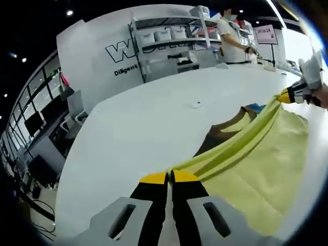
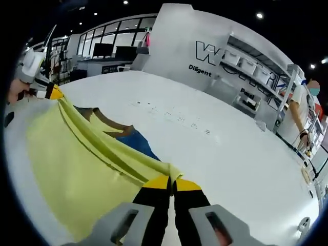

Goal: Fold the garment on the visible template until the final outline fits inside the template.

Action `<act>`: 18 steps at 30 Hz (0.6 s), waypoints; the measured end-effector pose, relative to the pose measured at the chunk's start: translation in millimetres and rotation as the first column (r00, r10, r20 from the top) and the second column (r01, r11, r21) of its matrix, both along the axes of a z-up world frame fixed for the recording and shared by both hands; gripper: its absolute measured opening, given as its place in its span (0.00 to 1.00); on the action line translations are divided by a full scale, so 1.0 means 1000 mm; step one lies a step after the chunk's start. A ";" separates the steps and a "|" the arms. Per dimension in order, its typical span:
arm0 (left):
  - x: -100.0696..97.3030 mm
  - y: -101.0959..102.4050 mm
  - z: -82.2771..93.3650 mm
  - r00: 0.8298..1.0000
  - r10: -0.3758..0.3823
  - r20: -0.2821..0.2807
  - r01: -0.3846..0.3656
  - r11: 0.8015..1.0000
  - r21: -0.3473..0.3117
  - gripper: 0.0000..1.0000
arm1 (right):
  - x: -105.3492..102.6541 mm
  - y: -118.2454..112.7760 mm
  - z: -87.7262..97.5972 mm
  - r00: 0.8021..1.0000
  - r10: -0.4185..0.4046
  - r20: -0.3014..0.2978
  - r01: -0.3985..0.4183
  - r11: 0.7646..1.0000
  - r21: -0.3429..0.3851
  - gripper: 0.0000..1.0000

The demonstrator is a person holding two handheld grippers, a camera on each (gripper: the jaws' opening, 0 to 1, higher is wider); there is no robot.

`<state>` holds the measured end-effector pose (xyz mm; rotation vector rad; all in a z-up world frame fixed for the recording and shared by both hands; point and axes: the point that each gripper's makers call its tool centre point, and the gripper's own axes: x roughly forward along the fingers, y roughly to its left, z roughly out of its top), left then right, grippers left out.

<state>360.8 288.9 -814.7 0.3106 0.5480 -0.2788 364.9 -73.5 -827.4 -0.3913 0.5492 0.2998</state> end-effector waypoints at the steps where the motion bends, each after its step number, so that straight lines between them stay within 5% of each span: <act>1: 0.000 0.000 -0.003 1.000 -0.001 -0.010 0.001 1.000 0.002 0.00 | 0.000 0.000 -0.002 1.000 0.007 -0.004 -0.007 1.000 -0.011 0.00; 10: 0.000 -0.002 -0.019 0.998 -0.026 -0.054 0.029 0.999 0.042 0.00 | 0.006 0.000 -0.020 0.997 0.035 -0.066 -0.038 0.998 -0.046 0.00; 18: -0.001 -0.002 -0.020 0.993 -0.114 -0.039 0.118 0.981 0.151 0.00 | 0.004 0.001 -0.021 0.990 0.065 -0.126 -0.075 0.994 -0.082 0.00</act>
